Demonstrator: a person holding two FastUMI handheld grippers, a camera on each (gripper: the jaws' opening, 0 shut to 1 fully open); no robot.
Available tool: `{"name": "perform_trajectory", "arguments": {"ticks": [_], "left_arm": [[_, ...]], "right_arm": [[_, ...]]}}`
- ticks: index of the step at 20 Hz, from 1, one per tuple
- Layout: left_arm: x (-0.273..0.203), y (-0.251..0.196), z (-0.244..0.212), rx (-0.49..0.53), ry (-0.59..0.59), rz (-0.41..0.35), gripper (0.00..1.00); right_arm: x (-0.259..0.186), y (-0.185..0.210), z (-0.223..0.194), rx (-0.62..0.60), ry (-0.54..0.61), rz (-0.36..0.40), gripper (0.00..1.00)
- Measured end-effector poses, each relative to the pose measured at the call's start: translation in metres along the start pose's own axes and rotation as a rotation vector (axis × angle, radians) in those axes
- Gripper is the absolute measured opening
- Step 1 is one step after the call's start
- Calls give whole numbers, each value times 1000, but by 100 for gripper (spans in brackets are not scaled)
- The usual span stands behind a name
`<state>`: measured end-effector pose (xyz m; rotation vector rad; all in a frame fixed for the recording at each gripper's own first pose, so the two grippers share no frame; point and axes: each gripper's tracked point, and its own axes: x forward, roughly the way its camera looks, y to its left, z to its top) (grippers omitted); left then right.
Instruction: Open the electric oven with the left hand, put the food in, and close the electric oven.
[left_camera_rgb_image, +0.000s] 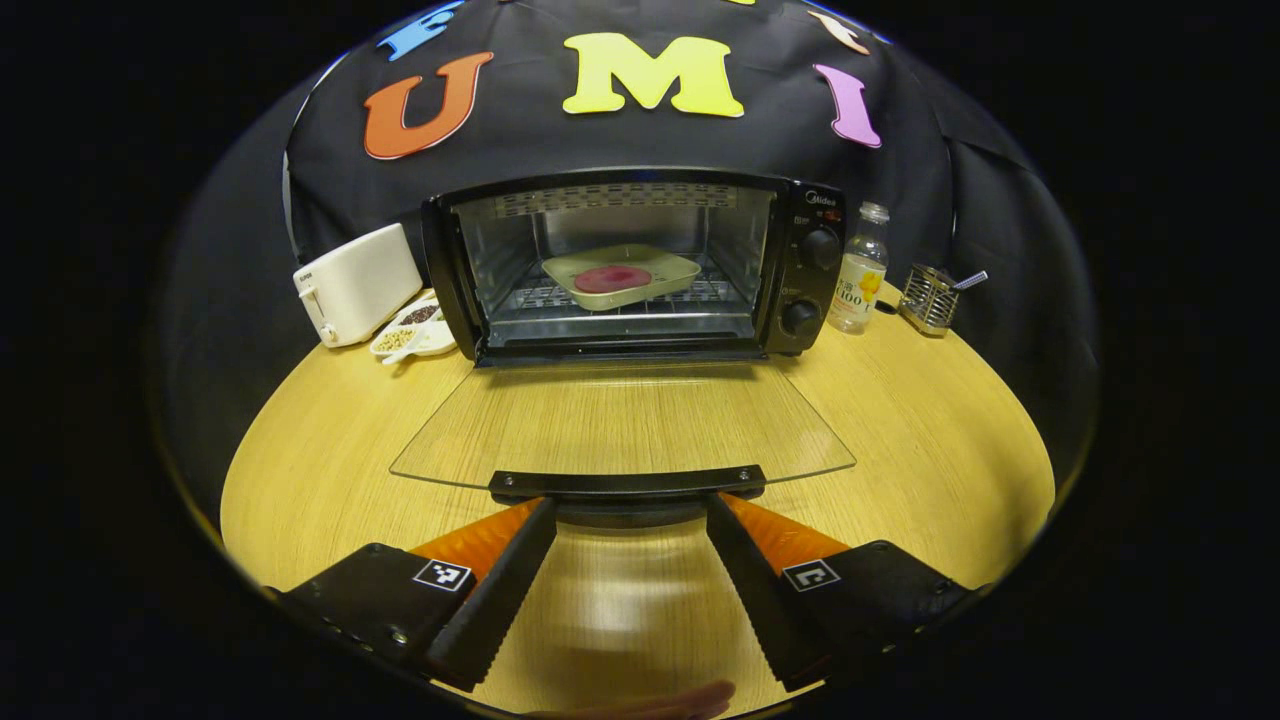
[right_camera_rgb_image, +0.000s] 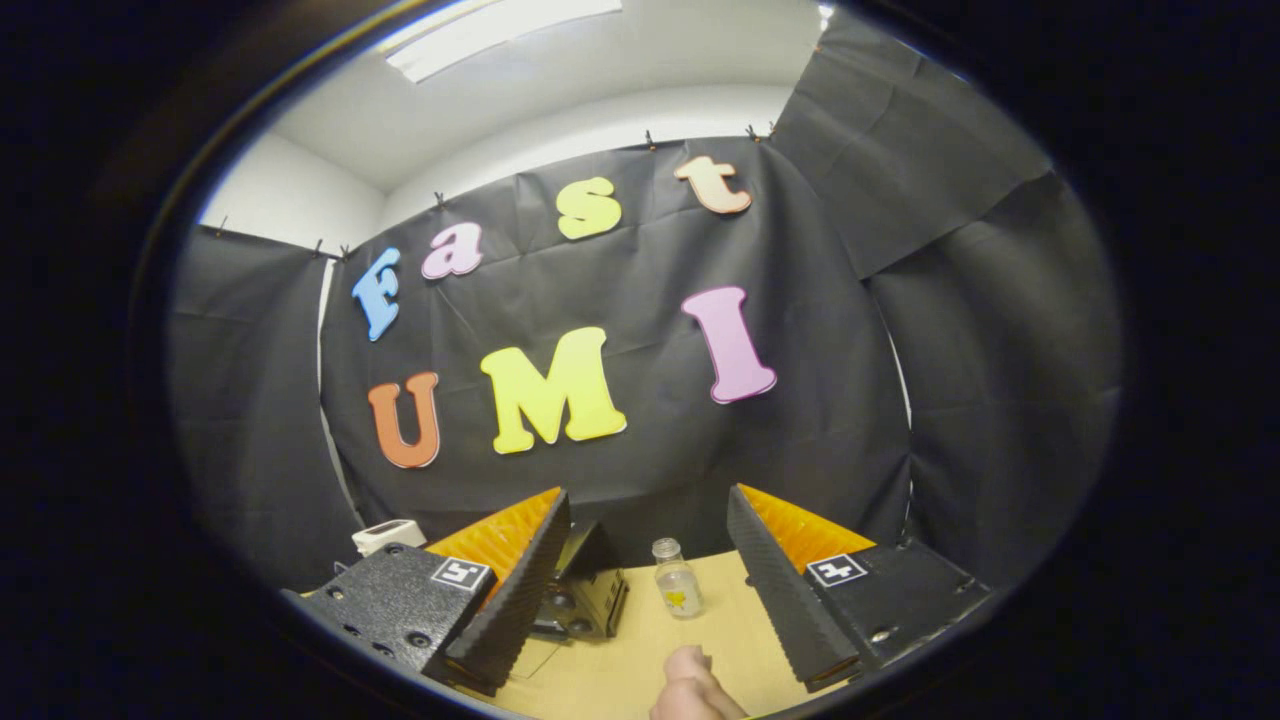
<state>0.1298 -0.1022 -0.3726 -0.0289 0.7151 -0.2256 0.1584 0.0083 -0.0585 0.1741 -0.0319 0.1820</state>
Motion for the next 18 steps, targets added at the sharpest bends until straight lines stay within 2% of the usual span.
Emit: {"name": "perform_trajectory", "arguments": {"ticks": [8, 12, 18], "left_arm": [[-14, 1, 35, 25, -79, 13, 97], [-18, 4, 54, 28, -119, 21, 96], [-22, 3, 94, 33, -171, 17, 97]], "right_arm": [[-8, 6, 9, -24, -16, 8, 95], [-10, -5, 13, -57, -27, -41, 95], [-20, -6, 14, -72, -8, -60, 95]]}}
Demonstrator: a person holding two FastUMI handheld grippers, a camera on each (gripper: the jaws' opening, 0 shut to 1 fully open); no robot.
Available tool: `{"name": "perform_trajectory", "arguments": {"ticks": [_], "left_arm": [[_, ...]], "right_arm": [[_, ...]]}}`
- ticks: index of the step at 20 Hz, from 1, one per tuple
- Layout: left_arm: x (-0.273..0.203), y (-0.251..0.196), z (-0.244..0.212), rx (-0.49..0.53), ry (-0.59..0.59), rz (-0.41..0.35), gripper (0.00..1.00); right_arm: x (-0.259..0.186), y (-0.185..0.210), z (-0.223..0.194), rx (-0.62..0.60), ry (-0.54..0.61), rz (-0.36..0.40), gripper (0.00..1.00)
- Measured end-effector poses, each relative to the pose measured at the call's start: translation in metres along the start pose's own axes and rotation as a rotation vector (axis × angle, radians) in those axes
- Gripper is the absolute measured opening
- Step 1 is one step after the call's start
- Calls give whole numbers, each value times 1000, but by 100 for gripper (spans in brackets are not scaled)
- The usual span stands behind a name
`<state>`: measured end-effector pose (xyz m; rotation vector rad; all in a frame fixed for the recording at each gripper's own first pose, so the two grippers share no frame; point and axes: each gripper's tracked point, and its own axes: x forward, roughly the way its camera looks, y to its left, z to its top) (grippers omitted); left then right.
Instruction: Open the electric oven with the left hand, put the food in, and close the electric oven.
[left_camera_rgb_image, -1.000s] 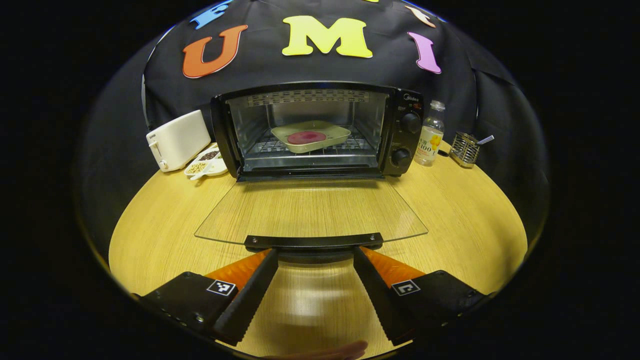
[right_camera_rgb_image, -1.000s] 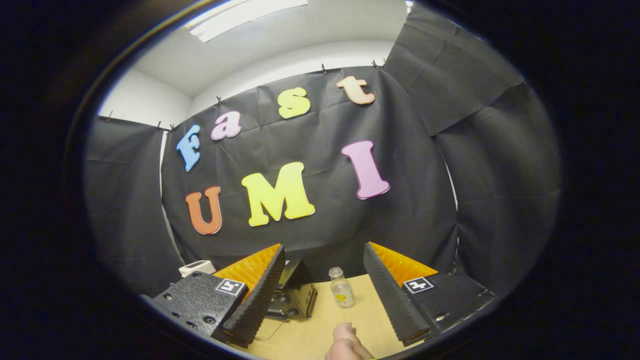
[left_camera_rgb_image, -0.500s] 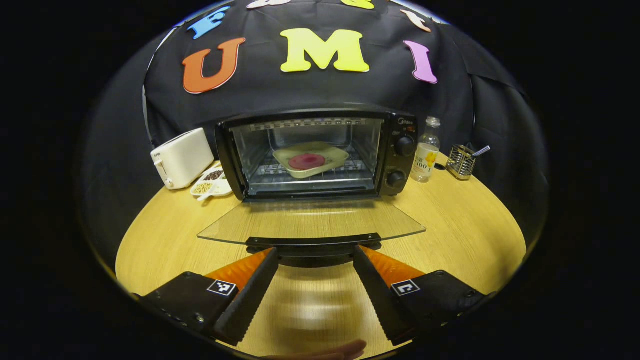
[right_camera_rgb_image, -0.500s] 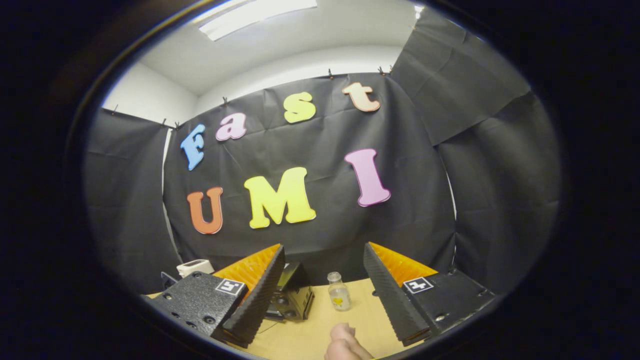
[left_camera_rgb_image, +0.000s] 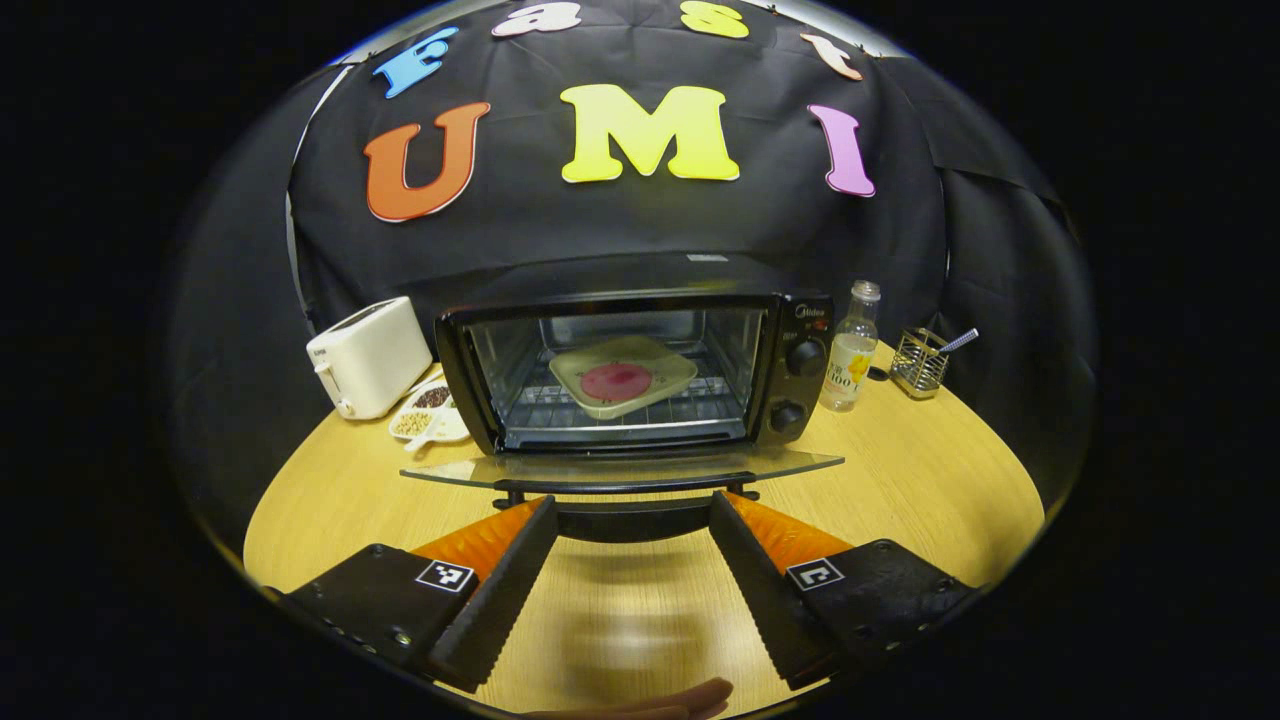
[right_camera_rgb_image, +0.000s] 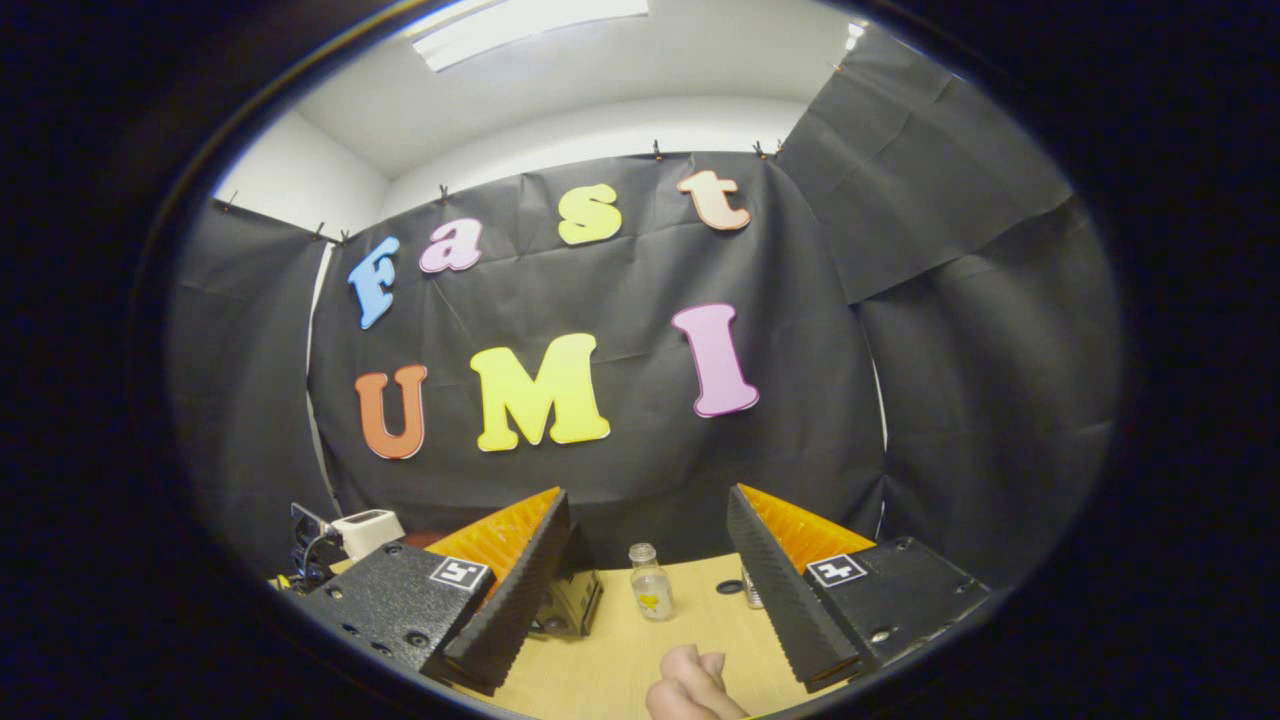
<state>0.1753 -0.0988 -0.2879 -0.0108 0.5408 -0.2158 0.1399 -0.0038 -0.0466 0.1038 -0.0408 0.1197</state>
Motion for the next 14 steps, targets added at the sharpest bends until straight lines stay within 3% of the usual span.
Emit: {"name": "perform_trajectory", "arguments": {"ticks": [2, 3, 4, 14], "left_arm": [[3, 1, 10, 17, -7, 7, 97], [5, 0, 13, 20, -9, 9, 97], [7, 1, 18, 18, -11, 12, 97], [50, 20, 57, -74, -49, 34, 97]], "right_arm": [[-5, -2, -2, -24, 17, -20, 95], [-8, -4, -3, -42, 29, -33, 100], [-10, -4, -3, -58, 38, -40, 95], [-57, 15, 0, -159, 74, -48, 96]]}}
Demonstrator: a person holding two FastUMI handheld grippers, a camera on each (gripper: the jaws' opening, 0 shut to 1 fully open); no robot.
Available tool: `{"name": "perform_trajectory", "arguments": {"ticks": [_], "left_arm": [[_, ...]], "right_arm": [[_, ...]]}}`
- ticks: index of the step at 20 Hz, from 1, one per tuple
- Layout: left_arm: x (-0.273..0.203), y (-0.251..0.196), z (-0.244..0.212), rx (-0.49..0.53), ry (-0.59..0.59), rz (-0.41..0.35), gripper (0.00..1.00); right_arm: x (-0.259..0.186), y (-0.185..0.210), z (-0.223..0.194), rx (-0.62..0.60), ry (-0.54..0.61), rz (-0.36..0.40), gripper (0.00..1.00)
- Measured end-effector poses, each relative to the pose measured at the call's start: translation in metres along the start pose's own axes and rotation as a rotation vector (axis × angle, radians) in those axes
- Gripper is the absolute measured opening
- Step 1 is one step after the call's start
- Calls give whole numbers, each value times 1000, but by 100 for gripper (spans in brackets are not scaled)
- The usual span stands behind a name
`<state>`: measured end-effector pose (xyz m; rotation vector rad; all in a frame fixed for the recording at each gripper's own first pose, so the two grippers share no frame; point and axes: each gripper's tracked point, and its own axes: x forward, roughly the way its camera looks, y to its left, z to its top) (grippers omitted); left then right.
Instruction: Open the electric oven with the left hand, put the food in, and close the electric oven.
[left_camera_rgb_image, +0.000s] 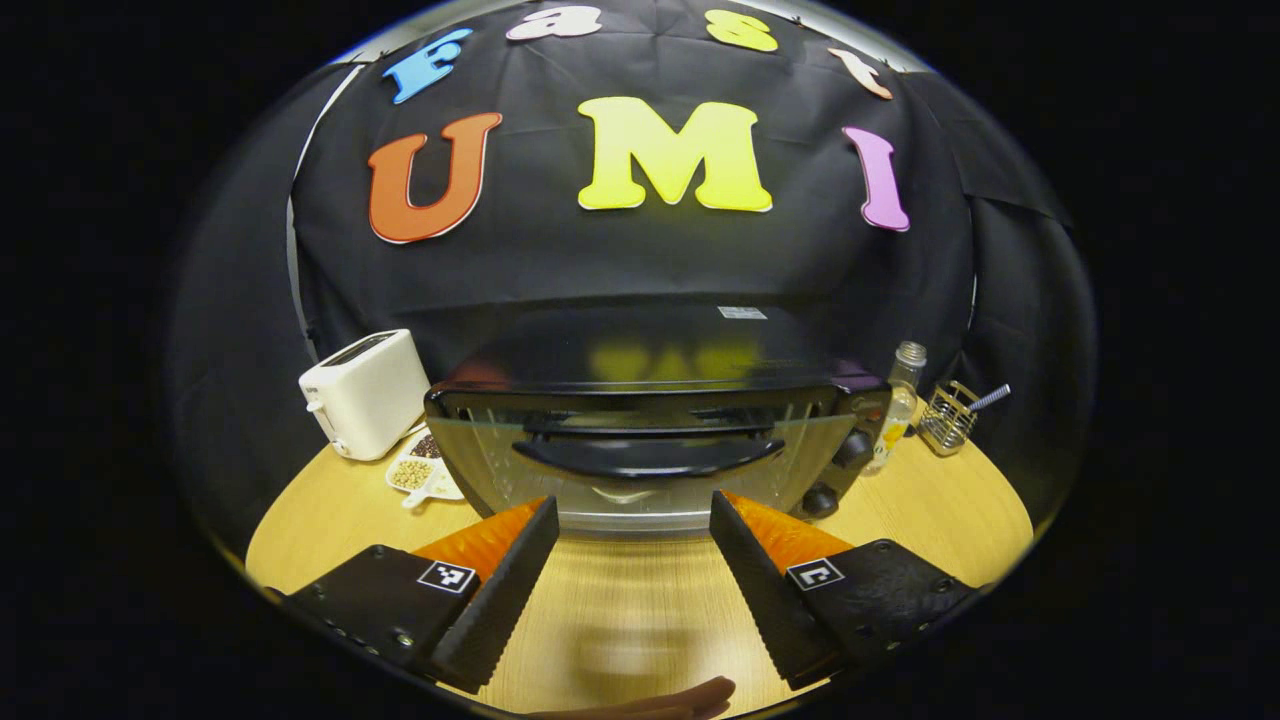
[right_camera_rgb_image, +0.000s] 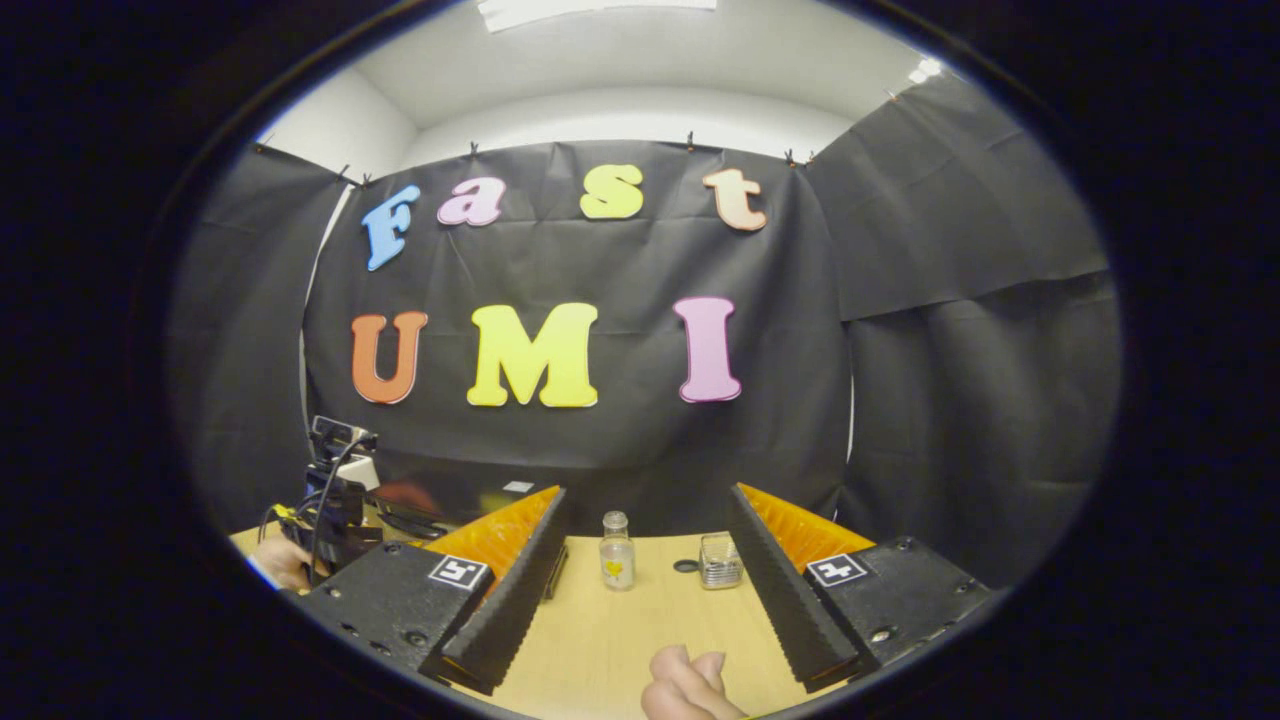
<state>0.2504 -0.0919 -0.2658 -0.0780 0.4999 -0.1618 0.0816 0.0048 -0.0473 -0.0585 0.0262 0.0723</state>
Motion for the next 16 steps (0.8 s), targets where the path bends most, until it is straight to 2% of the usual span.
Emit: {"name": "perform_trajectory", "arguments": {"ticks": [3, 6, 13, 14, 16], "left_arm": [[-7, 9, -3, -45, 9, 21, 97], [-37, 17, 3, -43, -50, 23, 97], [-162, 3, 21, -2, -214, 37, 97], [-184, 0, 21, 11, -230, 45, 96], [-229, 0, 24, 38, -245, 76, 96]], "right_arm": [[-19, 11, 0, -6, -7, 26, 96], [-40, 15, -3, -16, -17, 35, 96], [-100, 18, -20, 23, -14, 38, 96], [-109, 16, -20, 26, -21, 32, 100], [-124, 8, -17, 23, -37, 8, 100]]}}
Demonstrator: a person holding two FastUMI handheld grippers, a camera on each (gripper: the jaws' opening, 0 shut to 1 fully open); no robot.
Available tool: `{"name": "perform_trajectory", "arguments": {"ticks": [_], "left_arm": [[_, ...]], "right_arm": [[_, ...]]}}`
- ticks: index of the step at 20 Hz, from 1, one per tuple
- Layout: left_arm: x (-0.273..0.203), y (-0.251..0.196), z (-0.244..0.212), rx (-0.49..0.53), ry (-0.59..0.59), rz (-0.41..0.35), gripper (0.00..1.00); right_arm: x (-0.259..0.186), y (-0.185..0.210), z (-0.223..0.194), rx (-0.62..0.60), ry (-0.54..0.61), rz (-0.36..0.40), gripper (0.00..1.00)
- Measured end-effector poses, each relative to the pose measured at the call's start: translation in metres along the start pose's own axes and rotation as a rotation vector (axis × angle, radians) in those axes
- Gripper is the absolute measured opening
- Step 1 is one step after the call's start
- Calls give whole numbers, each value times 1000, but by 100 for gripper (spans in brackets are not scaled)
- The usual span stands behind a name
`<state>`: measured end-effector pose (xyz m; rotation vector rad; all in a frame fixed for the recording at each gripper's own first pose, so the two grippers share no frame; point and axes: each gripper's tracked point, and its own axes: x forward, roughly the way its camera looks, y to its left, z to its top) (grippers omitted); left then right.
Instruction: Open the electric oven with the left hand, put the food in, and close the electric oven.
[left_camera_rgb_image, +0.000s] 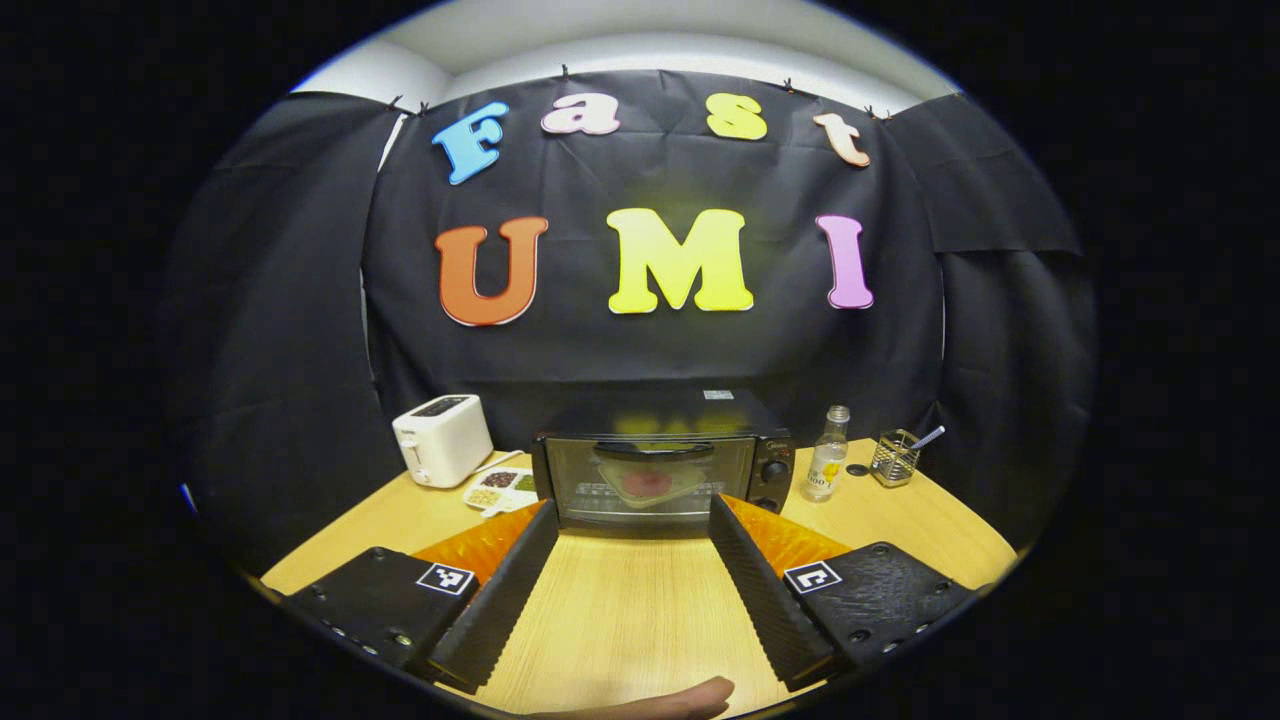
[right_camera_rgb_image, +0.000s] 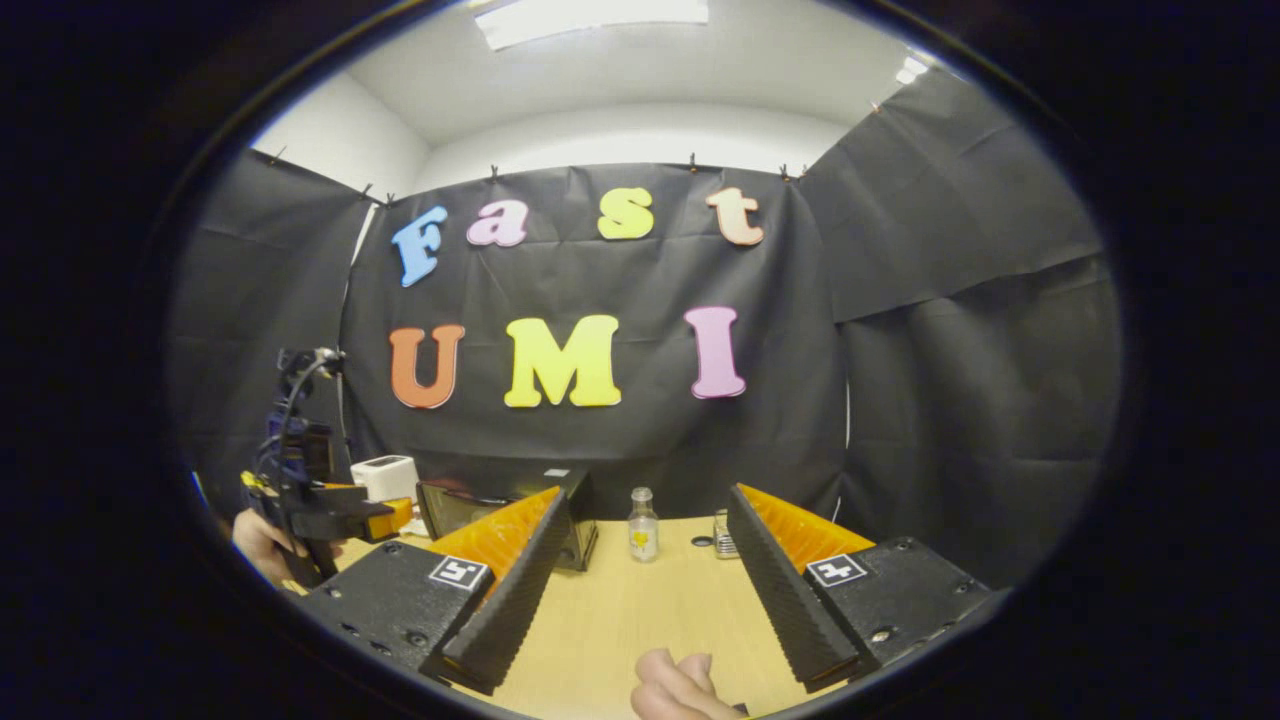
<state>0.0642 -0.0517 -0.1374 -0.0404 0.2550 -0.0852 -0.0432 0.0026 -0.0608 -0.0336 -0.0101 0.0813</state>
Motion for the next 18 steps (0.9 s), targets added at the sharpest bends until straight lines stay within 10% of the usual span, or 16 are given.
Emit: {"name": "perform_trajectory", "arguments": {"ticks": [18], "left_arm": [[-138, -16, 36, -56, -193, -5, 96]], "right_arm": [[-4, -14, -15, 4, 5, -29, 96]]}}
